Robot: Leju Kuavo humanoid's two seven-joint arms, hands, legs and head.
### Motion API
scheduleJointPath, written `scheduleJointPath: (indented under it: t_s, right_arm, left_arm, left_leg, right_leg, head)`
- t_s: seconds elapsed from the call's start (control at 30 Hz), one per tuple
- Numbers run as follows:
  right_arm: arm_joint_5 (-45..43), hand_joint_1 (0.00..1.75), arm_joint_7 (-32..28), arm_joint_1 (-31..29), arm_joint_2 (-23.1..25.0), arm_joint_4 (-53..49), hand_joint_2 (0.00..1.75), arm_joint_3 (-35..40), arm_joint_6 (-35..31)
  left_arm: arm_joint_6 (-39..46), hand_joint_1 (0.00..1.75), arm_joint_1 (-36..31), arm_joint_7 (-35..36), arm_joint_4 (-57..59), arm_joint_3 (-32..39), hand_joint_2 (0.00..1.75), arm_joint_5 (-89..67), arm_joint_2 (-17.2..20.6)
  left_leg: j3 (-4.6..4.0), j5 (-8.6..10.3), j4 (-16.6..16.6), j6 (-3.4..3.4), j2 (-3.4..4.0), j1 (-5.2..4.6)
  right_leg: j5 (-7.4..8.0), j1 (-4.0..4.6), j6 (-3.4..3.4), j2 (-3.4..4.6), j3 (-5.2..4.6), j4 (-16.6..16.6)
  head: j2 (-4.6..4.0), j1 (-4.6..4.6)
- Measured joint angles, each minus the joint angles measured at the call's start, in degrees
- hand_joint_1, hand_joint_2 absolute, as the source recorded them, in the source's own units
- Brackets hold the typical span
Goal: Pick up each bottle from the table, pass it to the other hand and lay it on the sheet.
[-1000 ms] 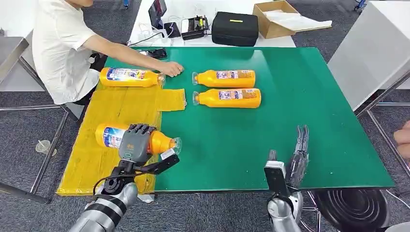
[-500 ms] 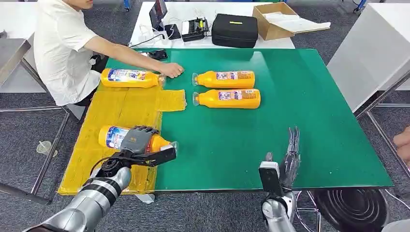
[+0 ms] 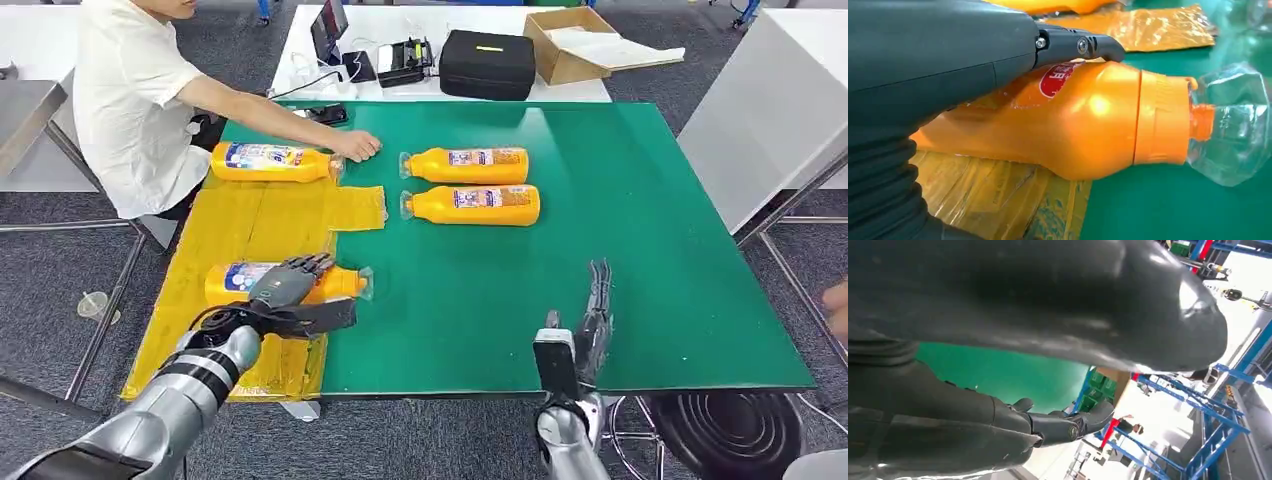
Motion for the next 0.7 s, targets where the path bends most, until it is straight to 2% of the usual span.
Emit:
scheduleJointPath:
  t_s: [0.23,0.27,0.57,0.6,0.7]
  right_arm:
    - [-0.11,0.00,-0.02,-0.38,-0.46,0.79,0.00,0.76,0.00]
    - [-0.11,0.00,-0.02,-0.38,-0.54,0.85,1.75,0.92,0.00]
    - [-1.49,0.00,-0.02,-1.31,-1.22,1.97,1.75,2.30,-0.18]
    - [-1.46,0.00,-0.02,-1.38,-1.36,2.10,1.75,2.54,-0.22]
    - [0.20,0.00,0.00,-1.39,-1.55,2.29,1.75,2.80,-0.42]
  left_arm:
    - [-0.85,0.00,-0.30,-0.61,0.31,0.00,1.75,0.37,0.46]
    - [-0.87,0.00,-0.32,-0.63,0.39,0.00,1.75,0.37,0.46]
    - [-1.48,0.00,-0.32,-4.35,0.50,-0.11,1.75,4.15,1.05]
    - [0.07,0.00,0.18,-5.07,0.44,-0.31,0.00,4.53,1.07]
    - [5.45,0.00,2.06,-5.68,-0.90,-0.77,0.00,6.14,0.92]
  left_leg:
    - [0.14,0.00,0.00,0.00,0.01,0.00]
    - [0.15,0.00,0.00,0.00,0.01,0.00]
    - [0.26,0.00,-0.01,0.00,0.01,0.00]
    - [0.27,0.01,-0.01,0.00,0.01,0.00]
    - [0.25,0.01,0.01,0.00,0.01,0.00]
  right_leg:
    - [0.00,0.00,0.00,0.01,0.12,0.00]
    - [0.00,0.00,0.00,0.01,0.14,0.00]
    - [0.00,0.00,0.00,0.01,0.24,0.00]
    - [0.00,0.00,0.00,0.01,0.23,0.00]
    - [0.00,0.00,0.00,0.01,0.17,0.00]
  head:
    - [0.00,0.00]
    - [0.00,0.00]
    - [0.00,0.00]
    - [0.00,-0.02]
    - [0.00,-0.02]
